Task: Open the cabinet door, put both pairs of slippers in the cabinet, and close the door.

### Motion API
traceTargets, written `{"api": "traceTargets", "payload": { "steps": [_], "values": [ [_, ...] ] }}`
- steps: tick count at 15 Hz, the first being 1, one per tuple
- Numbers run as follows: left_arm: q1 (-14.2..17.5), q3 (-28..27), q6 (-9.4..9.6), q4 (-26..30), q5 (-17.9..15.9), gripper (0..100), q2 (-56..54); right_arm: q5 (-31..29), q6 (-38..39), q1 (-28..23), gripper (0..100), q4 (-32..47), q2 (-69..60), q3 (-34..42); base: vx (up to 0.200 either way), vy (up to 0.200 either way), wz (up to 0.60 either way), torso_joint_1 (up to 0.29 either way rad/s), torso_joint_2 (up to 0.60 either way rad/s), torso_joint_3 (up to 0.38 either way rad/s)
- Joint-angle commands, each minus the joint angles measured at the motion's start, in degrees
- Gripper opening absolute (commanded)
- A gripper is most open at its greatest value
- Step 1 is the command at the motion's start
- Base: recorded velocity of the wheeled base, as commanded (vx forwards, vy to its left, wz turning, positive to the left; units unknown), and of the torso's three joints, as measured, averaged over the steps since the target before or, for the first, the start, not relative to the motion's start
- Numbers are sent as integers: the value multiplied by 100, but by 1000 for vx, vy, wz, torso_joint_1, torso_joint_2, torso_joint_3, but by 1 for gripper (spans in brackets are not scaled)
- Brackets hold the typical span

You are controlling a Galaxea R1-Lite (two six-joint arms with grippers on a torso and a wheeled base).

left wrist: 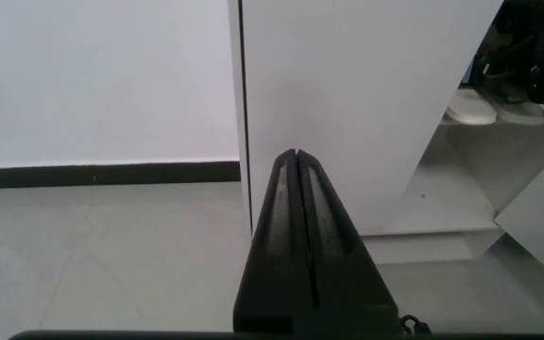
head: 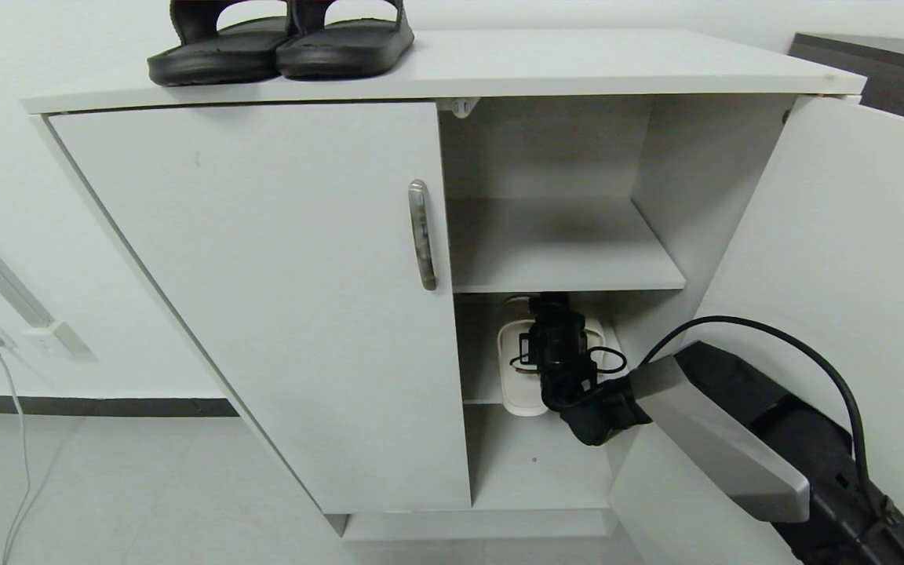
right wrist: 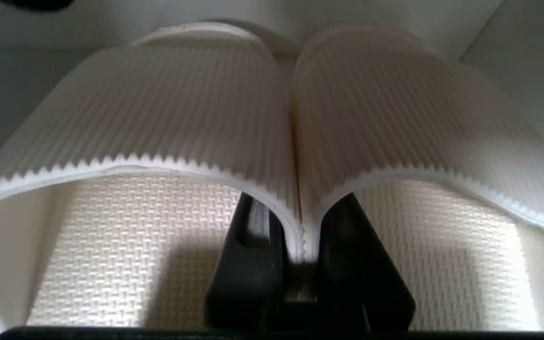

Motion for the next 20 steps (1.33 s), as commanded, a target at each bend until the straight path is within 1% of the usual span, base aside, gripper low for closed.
{"api": "traceTargets", "payload": {
  "steps": [1, 8, 9, 12, 13, 16, 20],
  "values": [
    [-2, 1, -1, 2, 1, 0, 8, 2, 0, -35, 0, 87, 138, -204, 0, 0, 0, 0, 0, 0],
    [-2, 1, -1, 2, 1, 0, 8, 2, -27, -35, 0, 96, 226, -257, 0, 0, 0, 0, 0, 0],
    [-2, 1, -1, 2, 10, 0, 8, 2, -27, -35, 100, 96, 226, -257, 0, 0, 0, 0, 0, 0],
    [-2, 1, -10, 2, 10, 0, -1, -7, -27, -35, 100, 79, 217, -195, 0, 0, 0, 0, 0, 0],
    [7, 1, -19, 2, 10, 0, 8, -16, -27, -27, 100, 43, 164, -72, 0, 0, 0, 0, 0, 0],
    [-2, 1, -10, 2, 1, 0, 8, -16, -27, 61, 100, -264, -328, 789, 0, 0, 0, 0, 0, 0],
    [-2, 1, -10, 2, 1, 0, 8, -16, -27, 351, 100, -1029, -1189, 2354, 0, 0, 0, 0, 0, 0]
  ]
}}
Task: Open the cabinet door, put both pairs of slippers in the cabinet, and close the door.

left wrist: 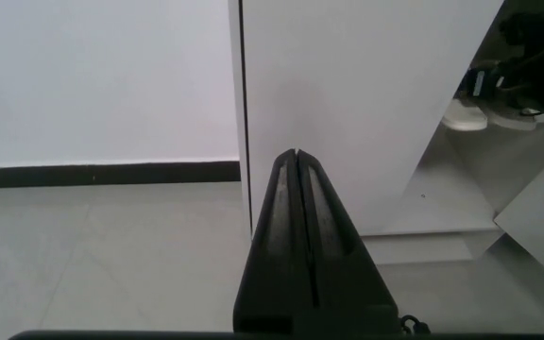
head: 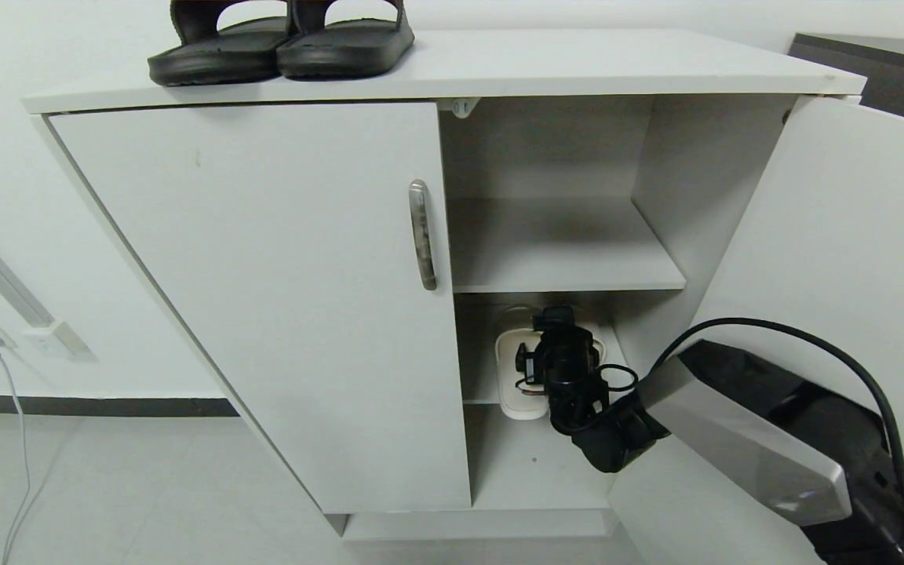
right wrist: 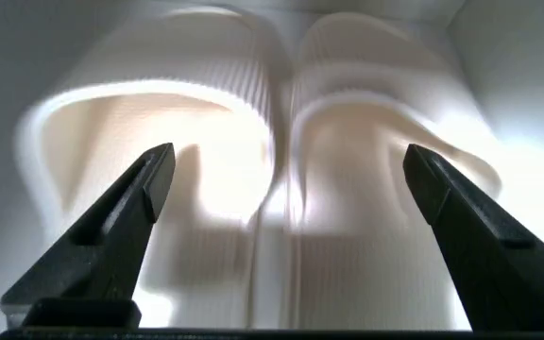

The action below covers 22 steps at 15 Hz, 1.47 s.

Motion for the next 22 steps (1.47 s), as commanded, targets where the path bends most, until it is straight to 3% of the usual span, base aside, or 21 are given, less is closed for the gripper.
{"api": "traceTargets", "payload": {
  "steps": [1, 9, 15, 22],
  "values": [
    [1, 1, -2, 2, 1, 0, 8, -7, 1, 242, 100, -461, -804, 1089, 0, 0, 0, 0, 0, 0],
    [1, 1, -2, 2, 1, 0, 8, -333, 1, 971, 100, -1604, -1973, 3611, 0, 0, 0, 0, 0, 0],
    [9, 1, -2, 2, -7, 0, 8, -324, -16, 1068, 100, -1736, -2026, 3796, 0, 0, 0, 0, 0, 0],
    [1, 1, -10, 2, 1, 0, 8, -333, -16, 1121, 100, -1745, -2034, 3831, -200, 0, 0, 0, 1, 1]
  ]
}}
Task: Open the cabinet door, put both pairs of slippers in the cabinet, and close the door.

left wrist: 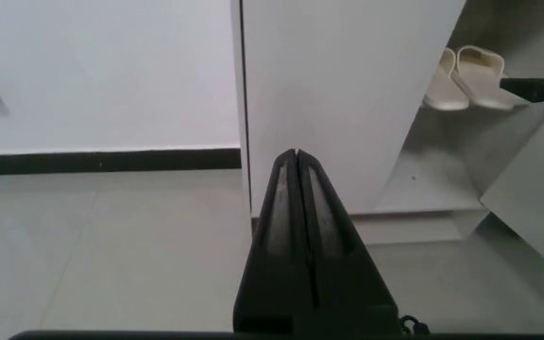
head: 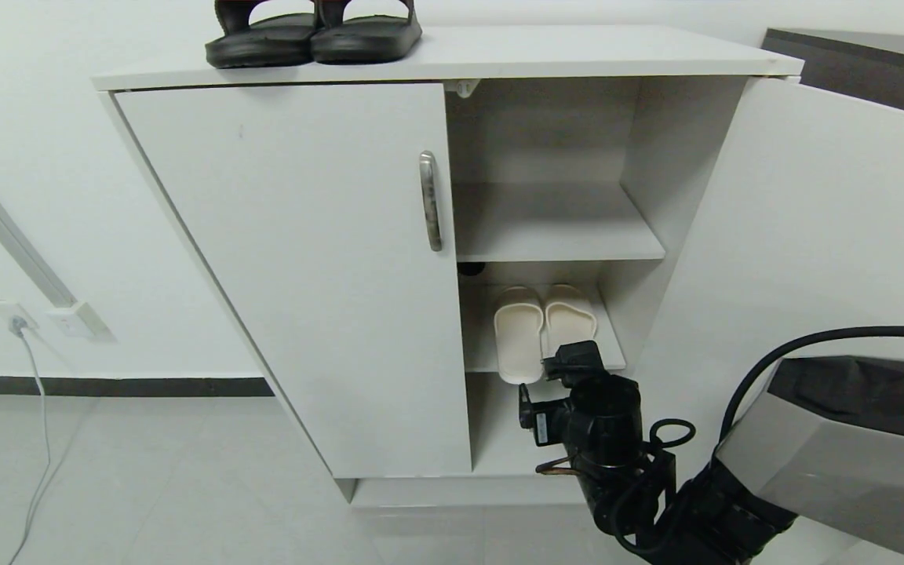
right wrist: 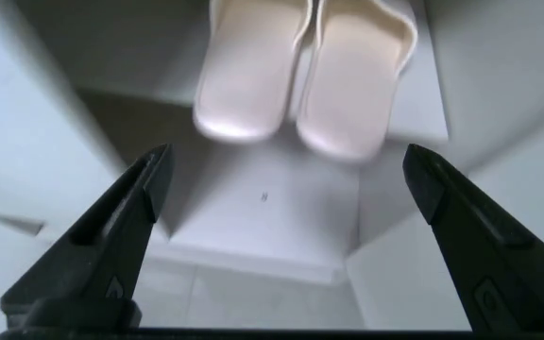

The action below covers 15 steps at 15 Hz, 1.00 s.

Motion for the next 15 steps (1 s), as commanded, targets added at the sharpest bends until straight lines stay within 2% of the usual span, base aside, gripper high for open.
{"api": "traceTargets", "payload": {
  "steps": [1, 15],
  "values": [
    [-4, 1, -4, -3, 1, 0, 8, -2, 2, 9, 100, -6, 3, 2, 0, 0, 0, 0, 0, 0],
    [-4, 1, 22, -3, -16, 0, 8, -2, -121, 9, 100, -261, 12, 142, 0, 0, 0, 0, 0, 0]
  ]
}}
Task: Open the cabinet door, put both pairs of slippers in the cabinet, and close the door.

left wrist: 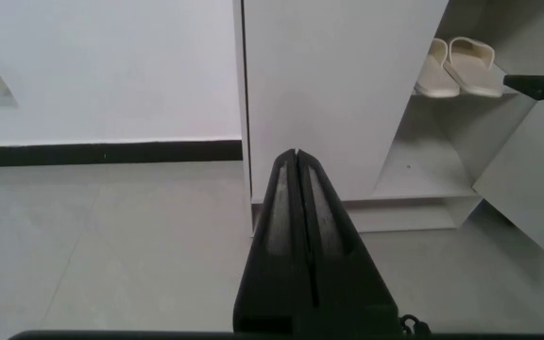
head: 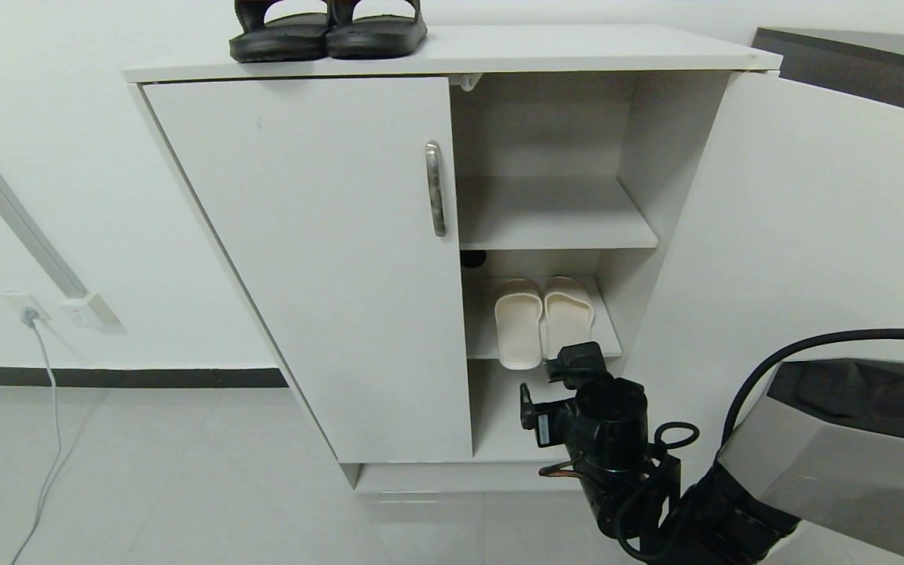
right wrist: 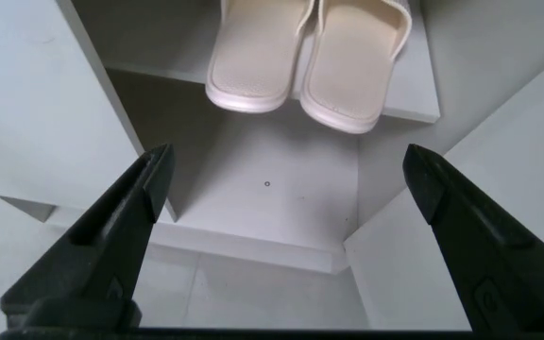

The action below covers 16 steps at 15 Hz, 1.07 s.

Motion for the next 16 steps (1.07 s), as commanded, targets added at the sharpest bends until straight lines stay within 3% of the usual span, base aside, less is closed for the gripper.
{"api": "traceTargets", "payload": {
  "steps": [1, 13, 16],
  "values": [
    [1, 1, 3, 2, 1, 0, 8, -1, 0, 2, 100, 2, 11, 2, 0, 0, 0, 0, 0, 0],
    [1, 1, 3, 2, 1, 0, 8, -1, 0, 2, 100, 2, 29, 11, 0, 0, 0, 2, 0, 155],
    [1, 1, 3, 2, 1, 0, 8, -1, 0, -7, 100, -7, 29, 11, 0, 0, 0, 0, 0, 0]
  ]
}}
